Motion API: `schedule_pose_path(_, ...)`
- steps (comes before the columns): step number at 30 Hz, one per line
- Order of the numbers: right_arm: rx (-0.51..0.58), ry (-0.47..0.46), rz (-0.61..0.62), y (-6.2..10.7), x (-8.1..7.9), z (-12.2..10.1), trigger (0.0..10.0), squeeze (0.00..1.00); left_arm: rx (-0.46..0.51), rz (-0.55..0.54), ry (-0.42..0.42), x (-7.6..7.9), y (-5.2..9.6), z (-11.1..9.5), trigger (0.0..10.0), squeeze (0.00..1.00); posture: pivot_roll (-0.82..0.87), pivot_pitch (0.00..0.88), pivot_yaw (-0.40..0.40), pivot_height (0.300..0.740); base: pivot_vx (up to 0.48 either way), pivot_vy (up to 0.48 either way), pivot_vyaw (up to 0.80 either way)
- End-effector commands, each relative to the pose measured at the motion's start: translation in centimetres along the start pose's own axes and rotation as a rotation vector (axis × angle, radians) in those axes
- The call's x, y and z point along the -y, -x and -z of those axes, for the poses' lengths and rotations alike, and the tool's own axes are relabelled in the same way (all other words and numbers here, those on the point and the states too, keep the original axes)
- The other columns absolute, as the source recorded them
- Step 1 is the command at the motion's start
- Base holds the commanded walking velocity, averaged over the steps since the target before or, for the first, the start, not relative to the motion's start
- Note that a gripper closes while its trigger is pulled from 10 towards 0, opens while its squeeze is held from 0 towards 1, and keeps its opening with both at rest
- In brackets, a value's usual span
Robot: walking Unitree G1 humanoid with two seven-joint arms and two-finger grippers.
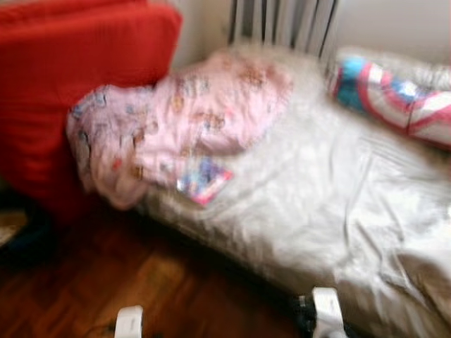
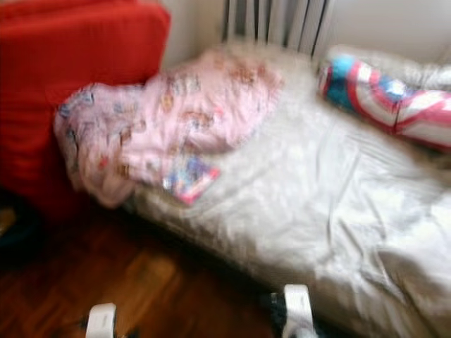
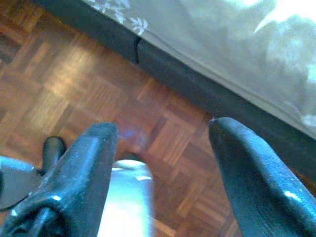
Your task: Clean up the room
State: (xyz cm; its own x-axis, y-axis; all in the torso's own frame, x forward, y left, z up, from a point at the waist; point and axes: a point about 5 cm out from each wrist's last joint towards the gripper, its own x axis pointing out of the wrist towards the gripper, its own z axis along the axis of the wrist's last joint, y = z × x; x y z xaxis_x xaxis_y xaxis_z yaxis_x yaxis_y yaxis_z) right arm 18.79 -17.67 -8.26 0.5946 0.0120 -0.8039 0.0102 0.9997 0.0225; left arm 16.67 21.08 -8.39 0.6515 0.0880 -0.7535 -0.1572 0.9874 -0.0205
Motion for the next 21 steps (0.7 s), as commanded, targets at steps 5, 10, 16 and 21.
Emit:
schedule_pose_path(5, -0.016, 0.0, 0.022, 0.17, 0.85, 0.45, 10.0, 0.0, -0.012, 0.008, -0.006, 0.3, 0.06, 0.35, 10.0, 0.0, 0.14, 0.11, -0.012, 0.74, 0.0, -0.406, 0.0)
schedule_pose_path(10, -0.015, -0.001, 0.022, 0.17, 0.85, 0.45, 10.0, 0.0, -0.015, 0.009, -0.007, 0.28, 0.07, 0.41, 10.0, 0.0, 0.14, 0.107, -0.013, 0.74, 0.0, -0.405, 0.0)
schedule_pose_path(16, -0.012, -0.004, 0.023, 0.17, 0.84, 0.45, 10.0, 0.0, -0.016, 0.009, -0.009, 0.28, 0.04, 0.34, 10.0, 0.0, 0.14, 0.105, -0.012, 0.74, 0.0, -0.406, 0.0)
schedule_pose_path(21, -0.012, -0.003, 0.025, 0.18, 0.88, 0.45, 10.0, 0.0, -0.014, 0.007, -0.006, 0.28, 0.01, 0.25, 10.0, 0.0, 0.14, 0.105, -0.013, 0.74, 0.0, -0.406, 0.0)
